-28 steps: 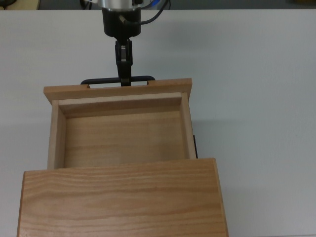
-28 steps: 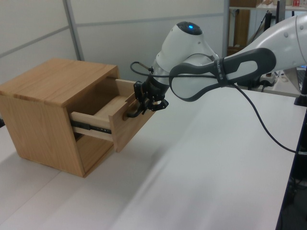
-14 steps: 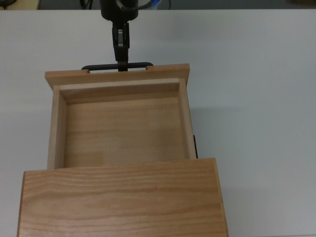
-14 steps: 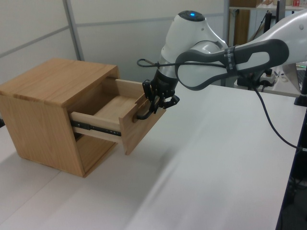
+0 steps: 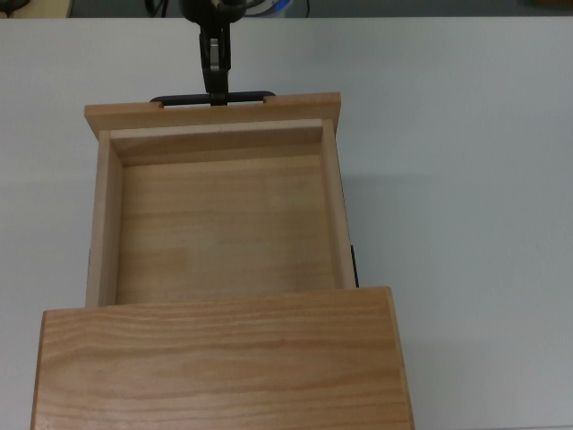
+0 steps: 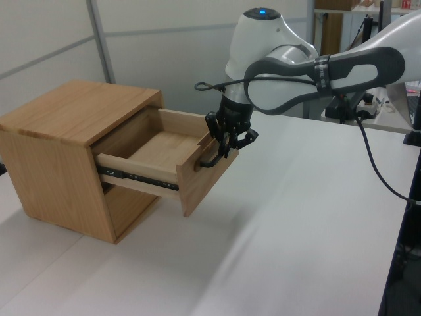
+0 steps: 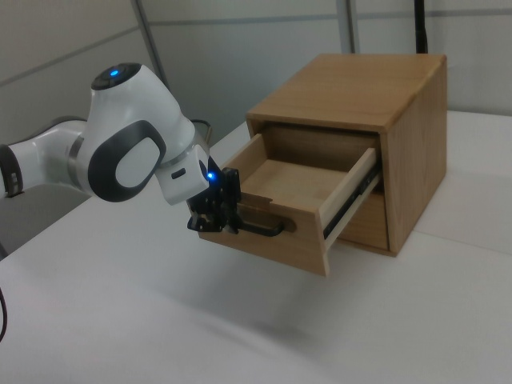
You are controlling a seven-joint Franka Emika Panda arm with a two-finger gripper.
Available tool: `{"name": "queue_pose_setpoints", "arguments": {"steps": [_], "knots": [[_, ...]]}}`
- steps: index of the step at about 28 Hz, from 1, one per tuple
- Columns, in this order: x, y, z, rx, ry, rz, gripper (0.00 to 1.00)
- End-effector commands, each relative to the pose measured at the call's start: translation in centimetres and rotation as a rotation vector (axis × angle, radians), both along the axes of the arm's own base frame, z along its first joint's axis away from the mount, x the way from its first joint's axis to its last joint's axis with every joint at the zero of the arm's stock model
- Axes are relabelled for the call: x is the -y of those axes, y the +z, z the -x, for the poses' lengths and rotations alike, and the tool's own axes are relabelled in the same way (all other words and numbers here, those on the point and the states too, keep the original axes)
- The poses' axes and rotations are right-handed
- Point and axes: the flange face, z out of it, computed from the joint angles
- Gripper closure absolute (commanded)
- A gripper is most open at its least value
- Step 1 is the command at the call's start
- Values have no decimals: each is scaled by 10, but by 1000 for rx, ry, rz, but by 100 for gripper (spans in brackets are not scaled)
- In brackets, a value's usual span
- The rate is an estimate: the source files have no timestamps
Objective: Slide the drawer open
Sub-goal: 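Open the gripper, release the handle and lift away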
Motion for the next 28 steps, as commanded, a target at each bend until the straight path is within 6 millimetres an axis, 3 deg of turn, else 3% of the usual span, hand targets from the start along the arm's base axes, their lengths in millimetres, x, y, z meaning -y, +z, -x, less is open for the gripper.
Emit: {"name": "queue_pose_setpoints", "arguments": {"steps": [1,6,10,12,13,15,16,28], "knots": [[4,15,3,-13,1,16,100],[7,26,3,-13,-5,16,96],[7,33,2,-1,0,19,80],[8,35,2,5,-1,20,61],[9,36,1,7,-7,19,31],[13,35,0,6,-15,18,5],[14,36,0,7,-16,18,0],[13,37,4,-32,44,89,0]]}}
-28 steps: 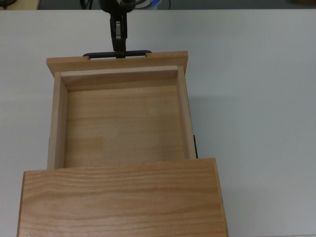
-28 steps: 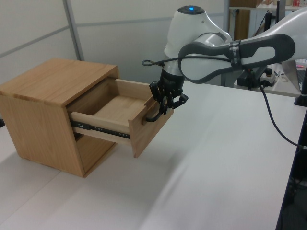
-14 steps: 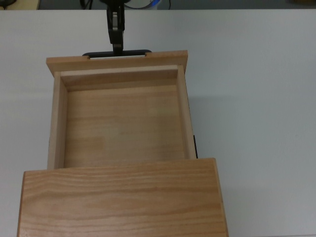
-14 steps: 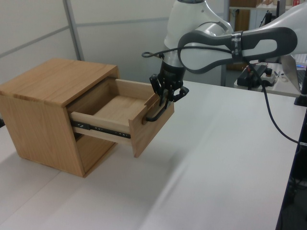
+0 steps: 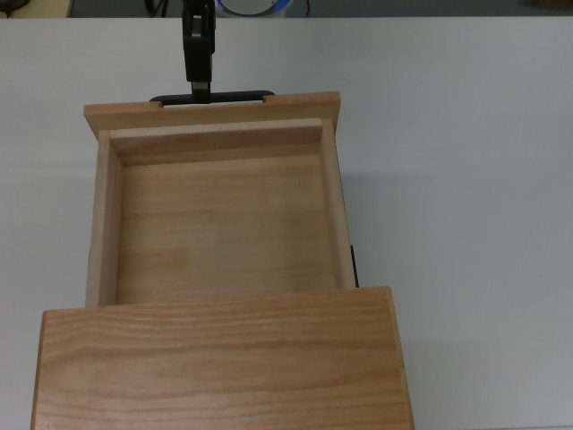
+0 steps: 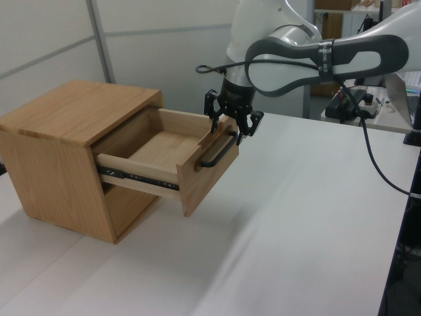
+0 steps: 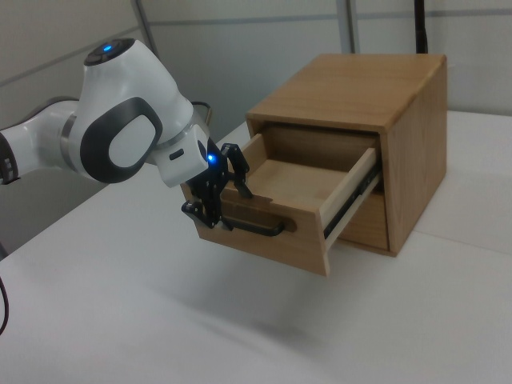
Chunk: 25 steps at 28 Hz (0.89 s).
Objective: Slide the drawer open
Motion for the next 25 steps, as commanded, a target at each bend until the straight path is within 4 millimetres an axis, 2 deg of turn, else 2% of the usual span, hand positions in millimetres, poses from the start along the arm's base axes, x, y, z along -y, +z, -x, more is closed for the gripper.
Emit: {"name": "queue_pose_setpoints", "arguments": {"steps": [1,10,17,25], "knots": [[-1,10,8,-69,87,74,0],[-2,23,18,-181,340,141,0],[-2,32,27,-269,650,199,0],[-1,27,32,-333,959,241,0]]}}
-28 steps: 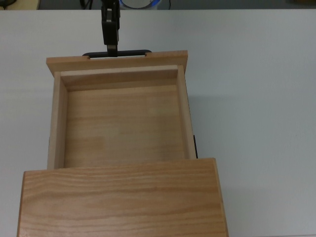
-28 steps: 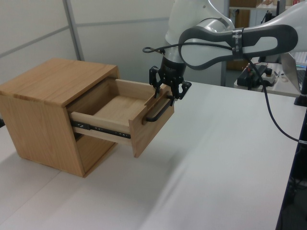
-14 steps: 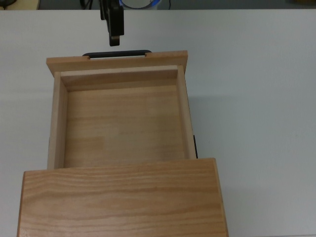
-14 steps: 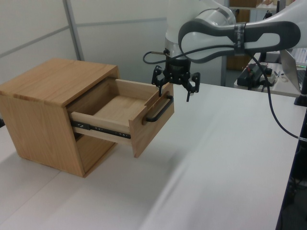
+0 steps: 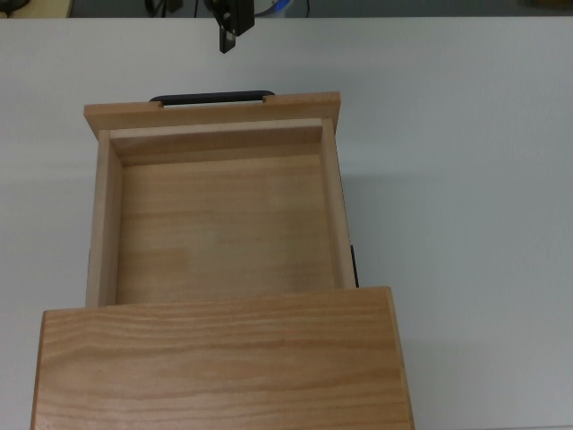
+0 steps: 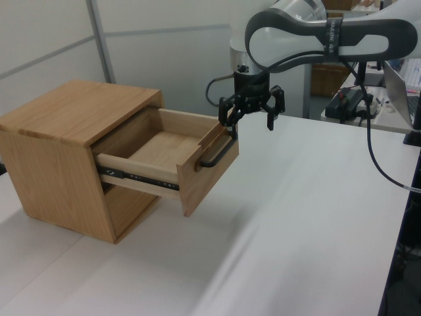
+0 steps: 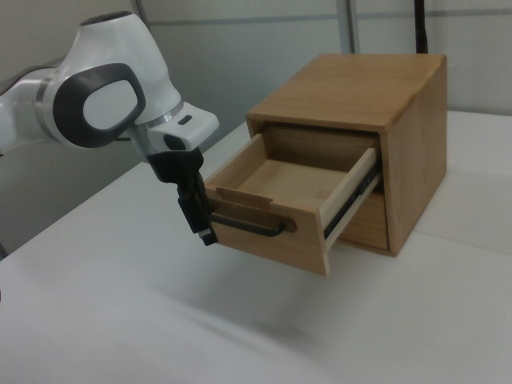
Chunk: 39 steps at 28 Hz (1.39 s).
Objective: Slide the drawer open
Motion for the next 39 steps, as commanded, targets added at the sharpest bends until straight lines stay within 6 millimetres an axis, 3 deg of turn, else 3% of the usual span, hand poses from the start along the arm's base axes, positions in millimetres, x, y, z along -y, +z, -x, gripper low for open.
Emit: {"name": "queue_pose_setpoints", "arguments": {"steps": [1,8,22,39], "knots": [[0,3,6,-53,198,26,0],[9,-3,13,-155,536,31,0],[12,-1,8,-152,614,20,0],[18,-18,-1,-171,671,-40,0]]}}
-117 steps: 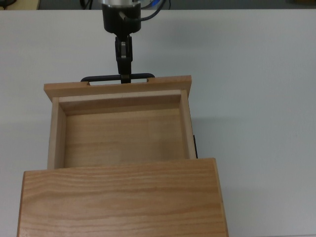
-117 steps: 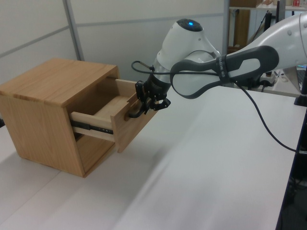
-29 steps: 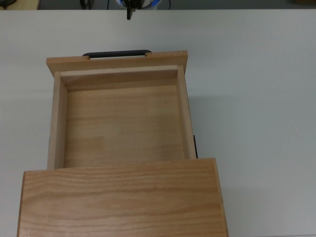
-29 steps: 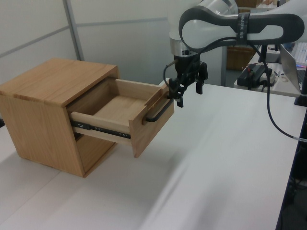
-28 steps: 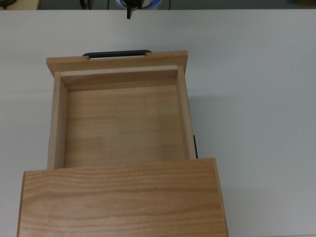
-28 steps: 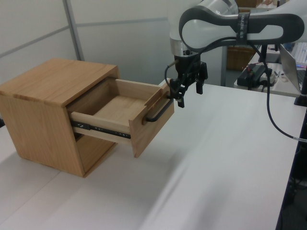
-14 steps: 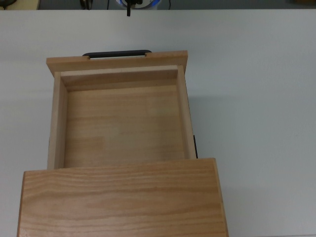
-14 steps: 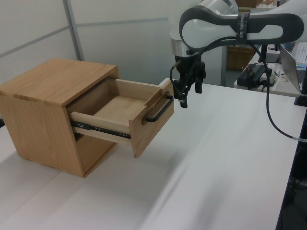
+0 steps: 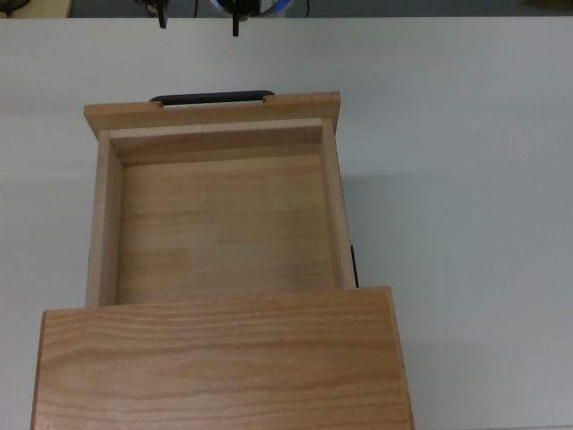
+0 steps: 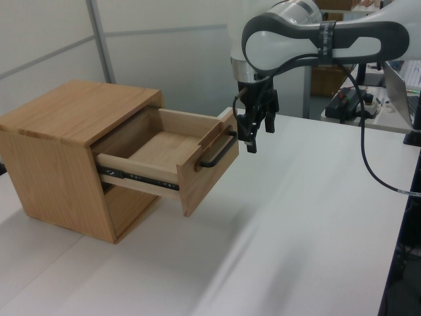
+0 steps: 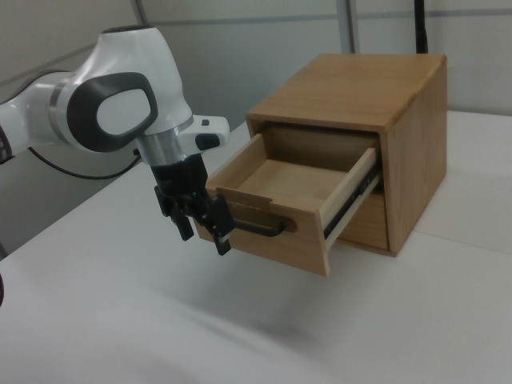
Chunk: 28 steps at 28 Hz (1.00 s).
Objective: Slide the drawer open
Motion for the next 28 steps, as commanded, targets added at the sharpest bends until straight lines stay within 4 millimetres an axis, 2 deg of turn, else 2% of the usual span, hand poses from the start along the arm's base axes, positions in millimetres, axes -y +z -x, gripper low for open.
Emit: {"name": "queue_pose_setpoints", "arguments": {"steps": [1,8,13,21,28], "knots": [[9,3,-2,-18,26,-47,0],[7,1,-3,-20,18,-67,0],[11,2,-3,-16,-7,-178,0],[11,1,-3,-18,-1,-171,0],[11,1,-3,-20,20,-56,0]]}}
